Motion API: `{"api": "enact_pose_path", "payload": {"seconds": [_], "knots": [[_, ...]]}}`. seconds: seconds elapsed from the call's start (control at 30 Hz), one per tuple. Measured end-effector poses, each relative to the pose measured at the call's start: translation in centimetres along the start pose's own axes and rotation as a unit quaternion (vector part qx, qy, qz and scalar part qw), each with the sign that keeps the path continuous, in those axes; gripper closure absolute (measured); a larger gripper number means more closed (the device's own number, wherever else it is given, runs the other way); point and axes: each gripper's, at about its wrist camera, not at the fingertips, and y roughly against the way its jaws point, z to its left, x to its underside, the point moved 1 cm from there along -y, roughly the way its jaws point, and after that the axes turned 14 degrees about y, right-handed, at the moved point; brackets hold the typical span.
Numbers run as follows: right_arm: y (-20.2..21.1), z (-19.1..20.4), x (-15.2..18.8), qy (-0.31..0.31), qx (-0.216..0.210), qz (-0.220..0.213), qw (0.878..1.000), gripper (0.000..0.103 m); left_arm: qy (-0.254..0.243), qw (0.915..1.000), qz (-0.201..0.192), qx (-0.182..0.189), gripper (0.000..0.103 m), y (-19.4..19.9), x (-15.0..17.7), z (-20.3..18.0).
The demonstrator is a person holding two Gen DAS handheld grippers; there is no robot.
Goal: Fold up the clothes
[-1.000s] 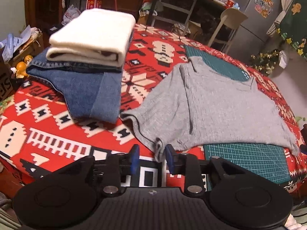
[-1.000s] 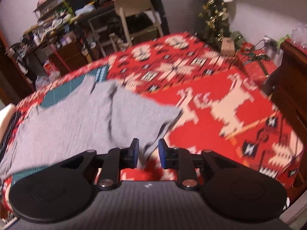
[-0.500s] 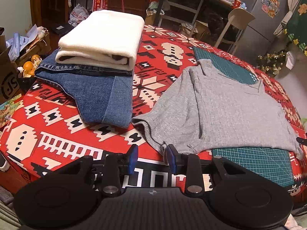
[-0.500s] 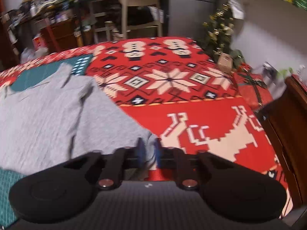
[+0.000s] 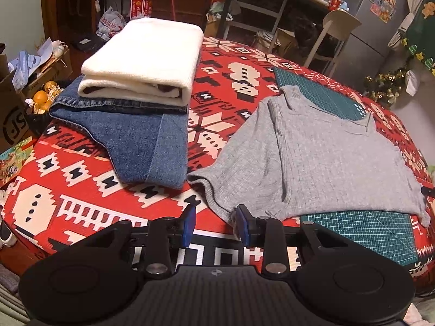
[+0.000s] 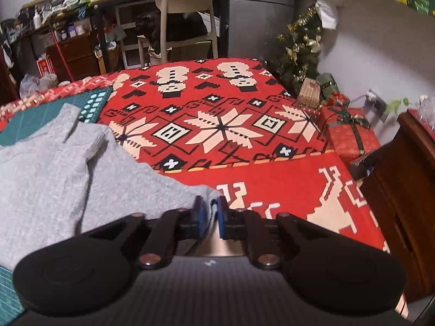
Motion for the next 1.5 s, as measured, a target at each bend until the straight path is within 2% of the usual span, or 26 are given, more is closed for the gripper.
{"api": "enact_pose_path", "payload": {"seconds": [0.07, 0.17, 0.33, 0.57, 0.77, 0.83, 0.87, 0.9, 0.93, 0.97, 1.07, 1.13, 1.2, 1.3, 1.37, 1.5], "knots": [[1.0, -0.1, 0.1, -0.007, 0.005, -0.01, 1.0, 0.081, -0.005, 1.0, -0.005, 0.006, 0.071, -0.1, -0.2, -0.1], [2.7, -0.3, 0.4, -0.021, -0.004, -0.021, 1.0, 0.081, -0.011, 0.9998, -0.009, 0.014, 0.071, -0.6, -0.5, -0.1], [5.3, 0.7, 1.0, -0.03, -0.028, -0.03, 0.999, 0.079, 0.02, 0.9989, 0.001, 0.042, 0.071, -1.9, -1.4, 0.0], [7.3, 2.8, 1.8, -0.041, -0.052, -0.034, 0.997, 0.075, 0.073, 0.9961, 0.025, 0.042, 0.064, -3.1, -2.4, 0.9], [7.5, 3.8, 1.6, -0.038, -0.069, -0.037, 0.996, 0.073, 0.108, 0.9931, 0.022, 0.039, 0.062, -3.6, -2.9, 1.6], [7.4, 4.0, 1.4, -0.038, -0.072, -0.038, 0.996, 0.073, 0.11, 0.9934, 0.014, 0.03, 0.063, -3.9, -3.2, 1.0], [7.4, 4.1, 1.4, -0.038, -0.073, -0.038, 0.996, 0.073, 0.108, 0.9939, 0.01, 0.024, 0.069, -4.1, -3.3, 0.7], [7.4, 4.2, 1.4, -0.039, -0.075, -0.039, 0.996, 0.073, 0.103, 0.9945, 0.006, 0.018, 0.078, -4.2, -3.5, 0.3], [7.4, 4.3, 1.3, -0.039, -0.076, -0.039, 0.996, 0.073, 0.095, 0.9954, -0.001, 0.012, 0.095, -4.2, -3.5, -0.2], [7.4, 4.4, 1.4, -0.04, -0.078, -0.039, 0.995, 0.073, 0.086, 0.9962, -0.009, 0.005, 0.097, -4.2, -3.6, -0.7], [7.6, 4.6, 1.7, -0.04, -0.08, -0.036, 0.995, 0.073, 0.035, 0.9975, -0.06, -0.011, 0.098, -3.0, -3.2, -2.4], [7.7, 4.6, 1.9, -0.039, -0.081, -0.035, 0.995, 0.073, -0.016, 0.9941, -0.101, -0.035, 0.098, -2.0, -2.8, -3.9], [7.7, 4.5, 2.2, -0.039, -0.081, -0.033, 0.995, 0.072, -0.069, 0.9858, -0.138, -0.066, 0.098, -1.3, -2.1, -5.2], [7.4, 4.3, 2.4, -0.044, -0.082, -0.028, 0.995, 0.072, -0.124, 0.971, -0.172, -0.11, 0.098, -1.2, -1.4, -6.1], [7.2, 4.3, 2.5, -0.044, -0.082, -0.026, 0.995, 0.072, -0.142, 0.9652, -0.174, -0.135, 0.098, -2.0, -1.2, -5.9], [7.1, 4.5, 2.5, -0.045, -0.087, -0.026, 0.995, 0.072, -0.158, 0.9617, -0.152, -0.164, 0.098, -4.4, -0.9, -5.0]]}}
